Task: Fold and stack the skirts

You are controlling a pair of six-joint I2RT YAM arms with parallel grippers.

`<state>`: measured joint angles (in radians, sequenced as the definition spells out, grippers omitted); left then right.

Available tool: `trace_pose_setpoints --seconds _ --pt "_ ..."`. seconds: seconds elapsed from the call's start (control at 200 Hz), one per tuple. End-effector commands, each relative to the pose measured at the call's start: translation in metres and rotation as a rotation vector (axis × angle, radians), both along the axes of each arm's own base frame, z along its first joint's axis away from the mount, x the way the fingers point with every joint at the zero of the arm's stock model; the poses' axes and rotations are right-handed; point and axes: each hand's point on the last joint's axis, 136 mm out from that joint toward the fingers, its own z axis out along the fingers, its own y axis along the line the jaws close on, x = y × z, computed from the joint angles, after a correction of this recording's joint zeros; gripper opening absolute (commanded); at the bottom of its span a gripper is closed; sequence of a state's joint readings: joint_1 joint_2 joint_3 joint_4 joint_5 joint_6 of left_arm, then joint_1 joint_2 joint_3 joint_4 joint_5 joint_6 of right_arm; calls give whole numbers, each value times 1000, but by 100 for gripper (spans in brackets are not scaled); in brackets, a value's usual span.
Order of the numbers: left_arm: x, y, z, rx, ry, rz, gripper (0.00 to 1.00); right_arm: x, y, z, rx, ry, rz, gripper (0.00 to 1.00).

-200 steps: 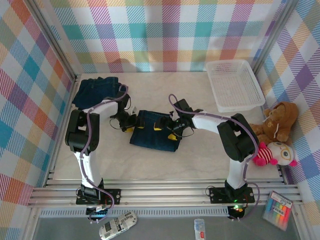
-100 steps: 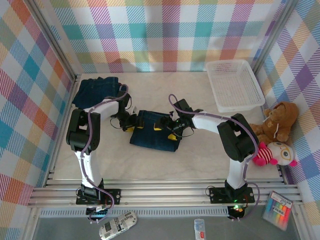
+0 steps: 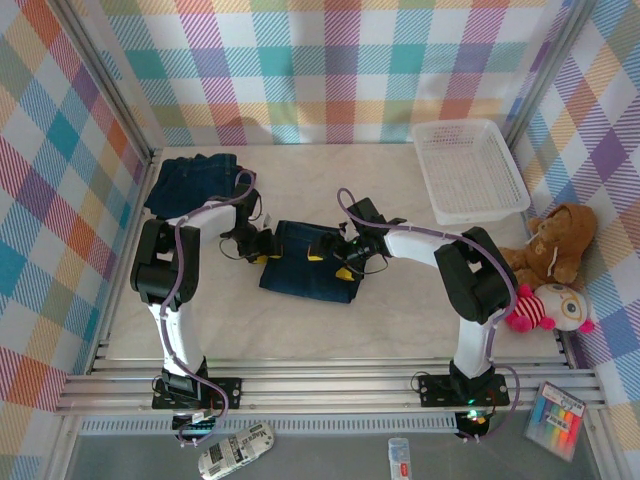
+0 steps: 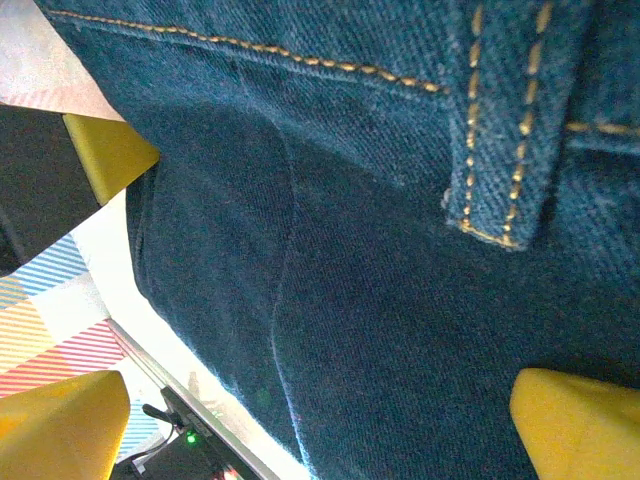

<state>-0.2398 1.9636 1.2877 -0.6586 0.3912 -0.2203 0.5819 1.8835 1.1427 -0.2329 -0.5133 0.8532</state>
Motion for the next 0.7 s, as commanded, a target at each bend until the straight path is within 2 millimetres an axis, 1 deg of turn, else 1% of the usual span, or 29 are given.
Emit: trace_pose_setpoints --seconds 0.0,0.04,0.085,0.14,0.25,0.325,0.415,0.555,0.63,0.695 --pt "9 -47 -29 -149 -60 -80 31 -24 -31 -48 -165 137 -41 99" --pt "9 -46 -29 -146 -63 -81 25 -23 -31 -48 -164 138 -40 99" --pt "9 -45 -30 -140 -64 -80 16 -24 -31 -49 -165 140 -43 99" --pt "9 -43 -29 -128 -70 -77 7 -24 -32 -49 -165 142 -44 99" --pt "11 -40 -23 -110 -89 -73 0 -24 -32 -49 -167 140 -46 99" --pt "13 -36 -17 -84 -110 -67 0 -23 -33 -48 -168 137 -47 99" --pt "19 -25 0 -22 -168 -45 0 -20 -33 -40 -159 95 -56 100" --pt "29 -2 35 164 -284 -12 0 -1 -38 -6 -130 -73 -127 99" --pt "33 5 57 276 -353 -10 0 6 -43 7 -111 -142 -187 99" --pt "35 8 75 365 -413 -7 0 9 -47 14 -100 -179 -226 99"
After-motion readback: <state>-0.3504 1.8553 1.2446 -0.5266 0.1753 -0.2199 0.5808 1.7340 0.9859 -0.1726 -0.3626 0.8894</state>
